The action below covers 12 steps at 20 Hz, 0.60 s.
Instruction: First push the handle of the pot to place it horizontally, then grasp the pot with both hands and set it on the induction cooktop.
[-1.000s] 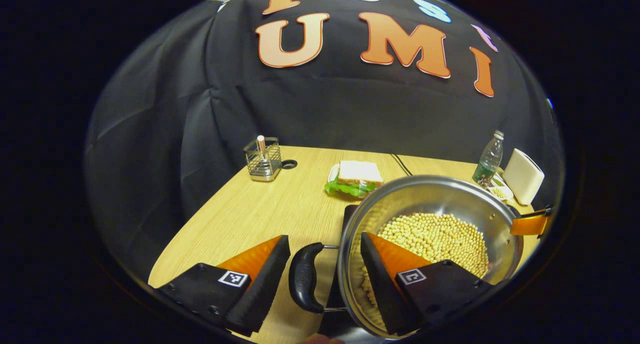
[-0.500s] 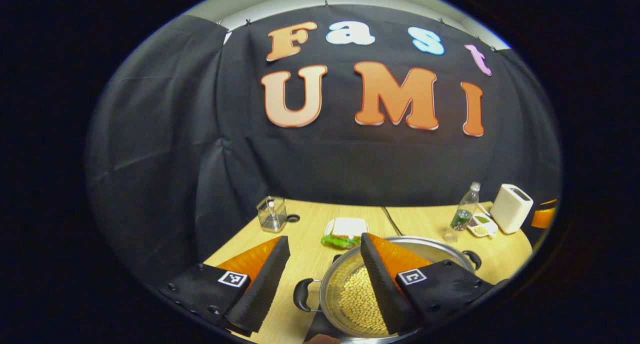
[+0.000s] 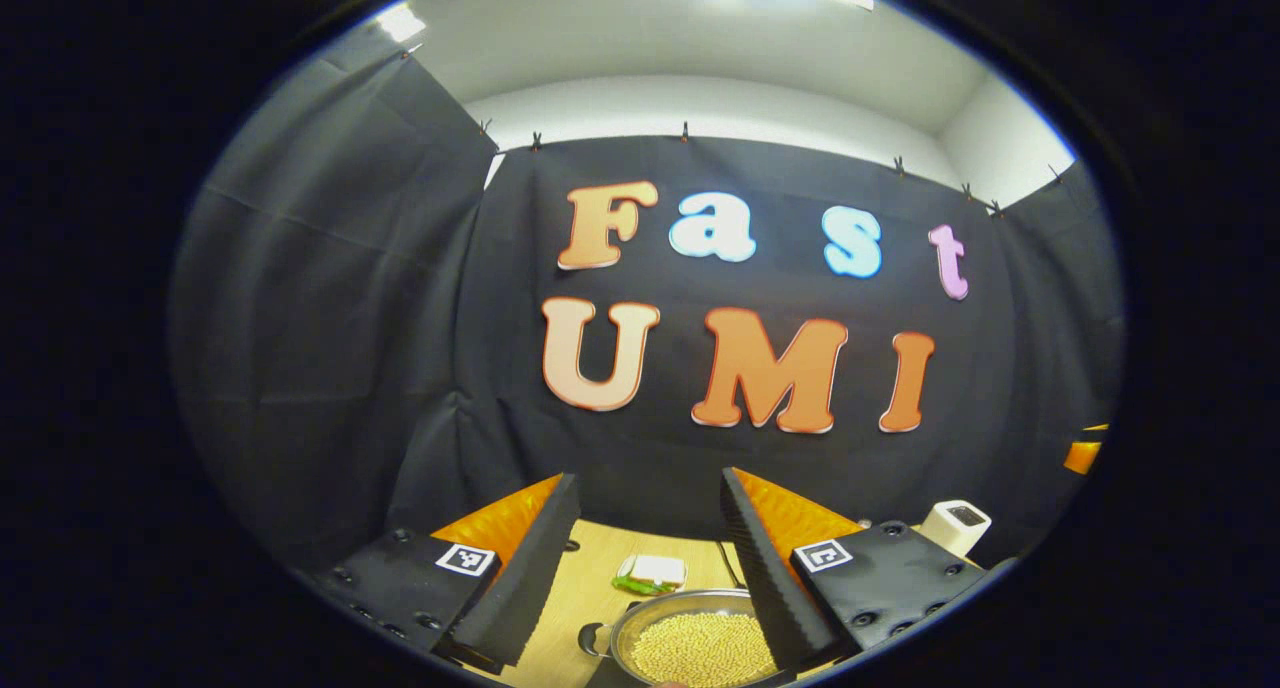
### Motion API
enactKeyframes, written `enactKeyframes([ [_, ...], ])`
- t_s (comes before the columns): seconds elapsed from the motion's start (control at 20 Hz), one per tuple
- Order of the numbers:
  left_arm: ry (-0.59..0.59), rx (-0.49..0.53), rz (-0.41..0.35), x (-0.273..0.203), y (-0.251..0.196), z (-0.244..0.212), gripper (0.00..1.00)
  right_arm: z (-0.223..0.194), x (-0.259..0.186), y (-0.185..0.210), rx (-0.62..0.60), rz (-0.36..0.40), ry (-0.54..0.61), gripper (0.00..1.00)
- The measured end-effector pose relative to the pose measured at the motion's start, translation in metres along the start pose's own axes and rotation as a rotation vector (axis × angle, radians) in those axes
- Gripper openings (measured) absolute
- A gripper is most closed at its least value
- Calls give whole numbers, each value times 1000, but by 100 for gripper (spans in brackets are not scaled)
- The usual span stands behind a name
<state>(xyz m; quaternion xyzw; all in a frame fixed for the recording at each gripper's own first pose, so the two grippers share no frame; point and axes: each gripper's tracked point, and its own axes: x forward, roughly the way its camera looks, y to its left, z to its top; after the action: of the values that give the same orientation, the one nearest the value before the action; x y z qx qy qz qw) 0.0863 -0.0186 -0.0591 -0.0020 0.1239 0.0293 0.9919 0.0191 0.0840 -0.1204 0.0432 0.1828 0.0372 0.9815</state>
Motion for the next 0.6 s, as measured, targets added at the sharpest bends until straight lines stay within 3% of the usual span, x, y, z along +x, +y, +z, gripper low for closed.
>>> enactKeyframes([
  [0.15,-95,33,5,-21,2,54,96,37,-23,-12,20,-9,-61,93],
  [0.2,-115,45,9,-25,2,68,96,48,-29,-17,16,-18,-85,98],
  [0.25,-133,52,10,-31,3,81,96,56,-33,-22,6,-26,-109,93],
  [0.3,-152,52,1,-35,2,91,97,64,-36,-26,0,-38,-131,98],
  [0.4,-181,23,-5,-41,2,108,94,79,-36,-27,-3,-58,-196,93],
  [0.45,-189,10,-10,-43,3,114,97,80,-35,-30,-3,-76,-216,98],
  [0.5,-203,3,-10,-45,7,117,94,73,-33,-31,-4,-90,-206,93],
  [0.55,-218,-9,1,-47,11,119,94,68,-31,-31,0,-89,-187,98],
  [0.6,-210,-17,-5,-51,10,115,97,66,-32,-27,11,-73,-171,93],
])
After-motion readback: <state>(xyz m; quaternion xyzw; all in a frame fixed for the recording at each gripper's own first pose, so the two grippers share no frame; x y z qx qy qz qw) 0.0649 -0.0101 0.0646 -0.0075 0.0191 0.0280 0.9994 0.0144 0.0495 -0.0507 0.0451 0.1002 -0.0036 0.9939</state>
